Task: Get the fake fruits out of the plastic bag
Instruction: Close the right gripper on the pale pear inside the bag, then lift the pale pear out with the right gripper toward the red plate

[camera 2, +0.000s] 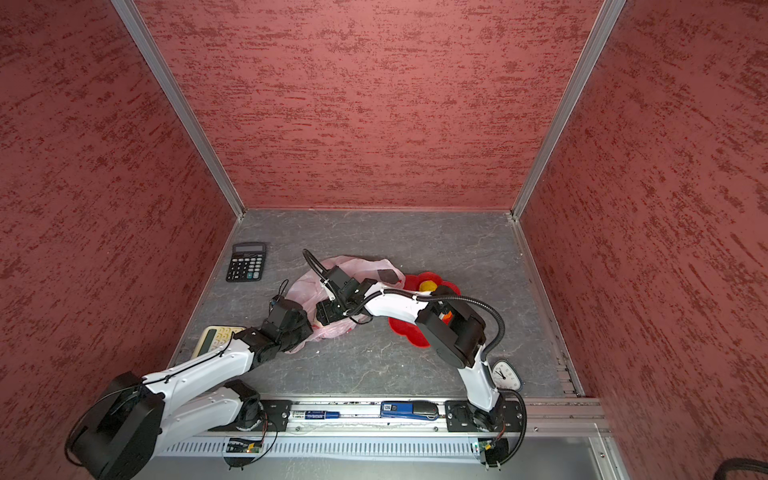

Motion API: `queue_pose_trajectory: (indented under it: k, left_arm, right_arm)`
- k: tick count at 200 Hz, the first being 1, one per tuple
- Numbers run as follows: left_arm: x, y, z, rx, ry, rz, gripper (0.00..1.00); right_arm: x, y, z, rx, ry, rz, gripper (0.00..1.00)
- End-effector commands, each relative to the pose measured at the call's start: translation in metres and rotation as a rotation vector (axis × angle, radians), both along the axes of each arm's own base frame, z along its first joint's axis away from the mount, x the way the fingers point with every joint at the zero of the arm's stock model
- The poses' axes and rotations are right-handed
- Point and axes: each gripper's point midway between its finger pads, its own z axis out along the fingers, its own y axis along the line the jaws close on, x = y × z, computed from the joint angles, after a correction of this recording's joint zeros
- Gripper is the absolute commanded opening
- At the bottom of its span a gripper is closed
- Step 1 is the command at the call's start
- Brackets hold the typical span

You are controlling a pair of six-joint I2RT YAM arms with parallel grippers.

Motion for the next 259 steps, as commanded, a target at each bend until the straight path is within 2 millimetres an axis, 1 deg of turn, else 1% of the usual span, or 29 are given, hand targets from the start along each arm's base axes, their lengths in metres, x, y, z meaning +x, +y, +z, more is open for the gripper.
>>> queue_pose_trajectory:
  k: [1, 53, 98, 130, 156, 205, 227, 259]
  left_arm:
    - [0.001, -0.002, 0.003, -0.015, -0.018, 0.000, 0.00]
    - [0.002, -0.003, 0.006, -0.017, -0.024, 0.001, 0.00]
    - [0.005, -0.004, 0.013, -0.013, -0.032, -0.003, 0.00]
    - [0.007, -0.003, 0.018, -0.011, -0.041, -0.002, 0.00]
    - [0.007, -0.002, 0.021, -0.003, -0.046, 0.001, 0.00]
    - [0.006, 0.002, 0.026, 0.011, -0.050, 0.004, 0.00]
    - [0.008, 0.005, 0.030, 0.010, -0.058, 0.008, 0.00]
    - [0.014, 0.006, 0.039, 0.008, -0.075, 0.010, 0.00]
  right_arm:
    - [0.007, 0.013, 0.003, 0.037, -0.010, -0.007, 0.69]
    - [0.006, 0.018, -0.007, 0.036, 0.007, 0.005, 0.67]
    - [0.008, 0.018, -0.003, 0.038, -0.009, 0.006, 0.55]
    - [0.016, 0.011, 0.010, 0.043, -0.042, -0.015, 0.46]
    - [0.022, 0.005, 0.025, 0.051, -0.078, -0.029, 0.41]
    - [0.033, -0.006, 0.049, 0.073, -0.126, -0.067, 0.37]
    - [0.034, -0.010, 0.061, 0.082, -0.137, -0.069, 0.36]
    - [0.029, -0.018, 0.079, 0.088, -0.163, -0.065, 0.36]
